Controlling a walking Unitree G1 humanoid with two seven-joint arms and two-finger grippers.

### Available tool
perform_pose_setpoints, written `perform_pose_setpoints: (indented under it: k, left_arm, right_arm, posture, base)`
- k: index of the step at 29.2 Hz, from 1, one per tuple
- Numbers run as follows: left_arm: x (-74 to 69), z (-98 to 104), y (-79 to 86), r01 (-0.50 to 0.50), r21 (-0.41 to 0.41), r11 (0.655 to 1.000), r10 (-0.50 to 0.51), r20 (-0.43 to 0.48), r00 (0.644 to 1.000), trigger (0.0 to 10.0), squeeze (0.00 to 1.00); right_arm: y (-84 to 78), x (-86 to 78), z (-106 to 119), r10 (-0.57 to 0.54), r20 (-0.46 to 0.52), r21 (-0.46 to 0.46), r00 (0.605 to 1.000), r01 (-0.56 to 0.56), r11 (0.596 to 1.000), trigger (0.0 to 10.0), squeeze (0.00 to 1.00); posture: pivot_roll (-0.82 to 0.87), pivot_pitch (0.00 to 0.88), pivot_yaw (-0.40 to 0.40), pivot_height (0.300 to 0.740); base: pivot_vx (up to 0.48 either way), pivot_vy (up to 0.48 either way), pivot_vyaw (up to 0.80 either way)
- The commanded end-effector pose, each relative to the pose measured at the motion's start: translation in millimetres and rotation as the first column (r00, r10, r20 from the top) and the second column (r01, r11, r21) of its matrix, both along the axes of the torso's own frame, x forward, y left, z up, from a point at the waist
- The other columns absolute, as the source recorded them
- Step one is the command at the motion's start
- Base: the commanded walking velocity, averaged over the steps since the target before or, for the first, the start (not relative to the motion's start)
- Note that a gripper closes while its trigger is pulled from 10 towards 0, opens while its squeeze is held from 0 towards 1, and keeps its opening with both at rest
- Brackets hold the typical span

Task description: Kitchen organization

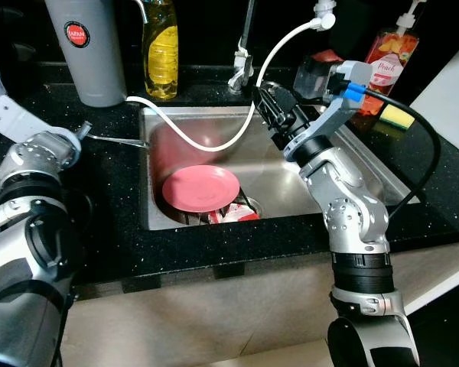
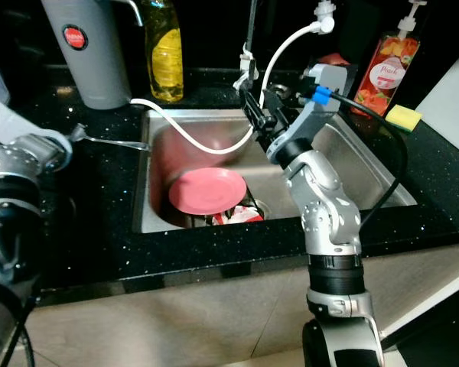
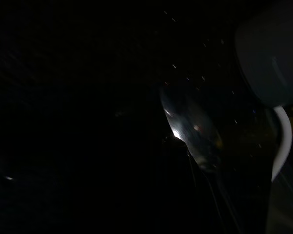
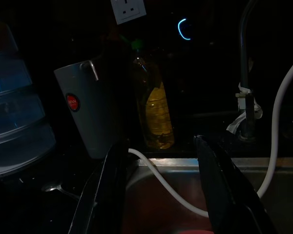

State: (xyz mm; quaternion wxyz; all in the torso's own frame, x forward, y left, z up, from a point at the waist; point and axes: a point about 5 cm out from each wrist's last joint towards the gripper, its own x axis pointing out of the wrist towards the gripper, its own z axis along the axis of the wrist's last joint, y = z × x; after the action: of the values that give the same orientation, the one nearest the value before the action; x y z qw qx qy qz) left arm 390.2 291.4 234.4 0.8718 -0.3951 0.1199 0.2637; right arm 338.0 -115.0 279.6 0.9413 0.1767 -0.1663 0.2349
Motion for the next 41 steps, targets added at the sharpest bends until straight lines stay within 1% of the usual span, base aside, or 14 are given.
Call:
perform_pose_setpoints:
  k: [1, 6, 7, 8, 10, 11, 12, 13, 14, 16, 20, 25, 30, 41]
  left_arm:
    - [-1.3, 6, 7.1, -0.018, 0.025, 1.000, 0.017, 0.016, 1.000, 0.0, 0.00]
    - [2.8, 28, 3.0, 0.038, 0.165, 0.986, -0.054, 0.094, 0.994, 0.0, 0.00]
    - [4.6, 35, -2.6, 0.065, 0.219, 0.974, -0.088, 0.098, 0.991, 10.0, 0.00]
    - [4.6, 35, -2.6, 0.065, 0.219, 0.974, -0.088, 0.098, 0.991, 10.0, 0.00]
    - [6.5, 51, -14.7, 0.116, 0.381, 0.917, -0.163, 0.093, 0.982, 10.0, 0.00]
    - [6.5, 51, -14.7, 0.116, 0.381, 0.917, -0.163, 0.093, 0.982, 10.0, 0.00]
    - [5.6, 71, -30.3, 0.179, 0.647, 0.741, -0.270, 0.043, 0.962, 10.0, 0.00]
    - [5.6, 71, -30.3, 0.179, 0.647, 0.741, -0.270, 0.043, 0.962, 10.0, 0.00]
    - [5.1, 76, -35.9, 0.197, 0.732, 0.652, -0.299, 0.010, 0.954, 10.0, 0.00]
    - [6.8, 77, -38.5, 0.244, 0.796, 0.553, -0.348, -0.045, 0.936, 10.0, 0.00]
    - [11.4, 69, -38.6, 0.316, 0.803, 0.505, -0.398, -0.108, 0.911, 10.0, 0.00]
    - [14.4, 62, -39.0, 0.348, 0.800, 0.489, -0.406, -0.145, 0.902, 10.0, 0.00]
    - [20.8, 33, -45.1, 0.469, 0.794, 0.387, -0.399, -0.314, 0.861, 10.0, 0.00]
    - [18.6, 21, -32.9, 0.494, 0.777, 0.391, -0.372, -0.357, 0.857, 10.0, 0.00]
  right_arm:
    - [-1.6, -1.2, 4, -0.009, 0.019, -0.006, 1.000, 0.009, 1.000, 10.0, 0.00]
    - [-1.3, -1.4, 4, -0.006, 0.018, -0.006, 1.000, 0.006, 1.000, 10.0, 0.00]
    - [-1.3, -1.5, 4, -0.006, 0.018, -0.006, 1.000, 0.006, 1.000, 10.0, 0.00]
    - [-1.3, -1.5, 4, -0.006, 0.018, -0.006, 1.000, 0.006, 1.000, 10.0, 0.00]
    - [-1.3, -1.6, 4, -0.007, 0.017, -0.007, 1.000, 0.007, 1.000, 10.0, 0.00]
    - [-1.3, -1.6, 4, -0.007, 0.017, -0.007, 1.000, 0.007, 1.000, 10.0, 0.00]
    - [-1.4, -1.4, 4, -0.007, 0.016, -0.007, 1.000, 0.007, 1.000, 10.0, 0.00]
    - [-1.4, -1.4, 4, -0.007, 0.016, -0.007, 1.000, 0.007, 1.000, 10.0, 0.00]
    - [-1.6, -1.2, 4, -0.007, 0.016, -0.006, 1.000, 0.007, 1.000, 10.0, 0.00]
    - [-0.7, -0.6, 4, -0.004, 0.015, -0.006, 1.000, 0.004, 1.000, 10.0, 0.00]
    - [1.3, -0.5, 4, 0.002, 0.018, -0.005, 1.000, -0.001, 1.000, 10.0, 0.00]
    - [1.9, -0.3, 5, 0.003, 0.020, -0.003, 1.000, -0.003, 1.000, 10.0, 0.00]
    - [2.5, -1.5, 10, 0.000, 0.039, 0.001, 0.999, 0.000, 1.000, 10.0, 0.00]
    - [7.4, -14.2, 17, 0.044, 0.080, -0.030, 0.996, -0.042, 0.999, 10.0, 0.00]
  posture:
    - [0.07, 0.000, -0.057, 0.740]
    - [0.07, 0.000, -0.056, 0.740]
    - [0.07, 0.000, -0.057, 0.740]
    - [0.07, 0.000, -0.057, 0.740]
    - [0.07, 0.000, -0.057, 0.740]
    - [0.07, 0.000, -0.057, 0.740]
    - [0.08, 0.000, -0.059, 0.740]
    - [0.08, 0.000, -0.059, 0.740]
    - [0.08, 0.000, -0.062, 0.740]
    - [0.09, 0.000, -0.063, 0.740]
    - [0.09, 0.000, -0.063, 0.740]
    - [0.09, 0.000, -0.064, 0.740]
    - [0.09, 0.000, -0.052, 0.740]
    - [0.08, 0.000, -0.038, 0.740]
  base:
    - [0.000, 0.000, 0.00]
    - [0.000, 0.000, 0.00]
    - [0.000, 0.000, 0.00]
    - [0.000, 0.000, 0.00]
    - [0.000, 0.000, 0.00]
    - [0.000, 0.000, 0.00]
    - [0.000, 0.000, 0.00]
    - [0.000, 0.000, 0.00]
    - [0.000, 0.000, 0.00]
    - [0.000, 0.000, 0.00]
    - [0.000, 0.000, 0.00]
    - [0.000, 0.000, 0.00]
    - [0.000, 0.000, 0.00]
    - [0.000, 0.000, 0.00]
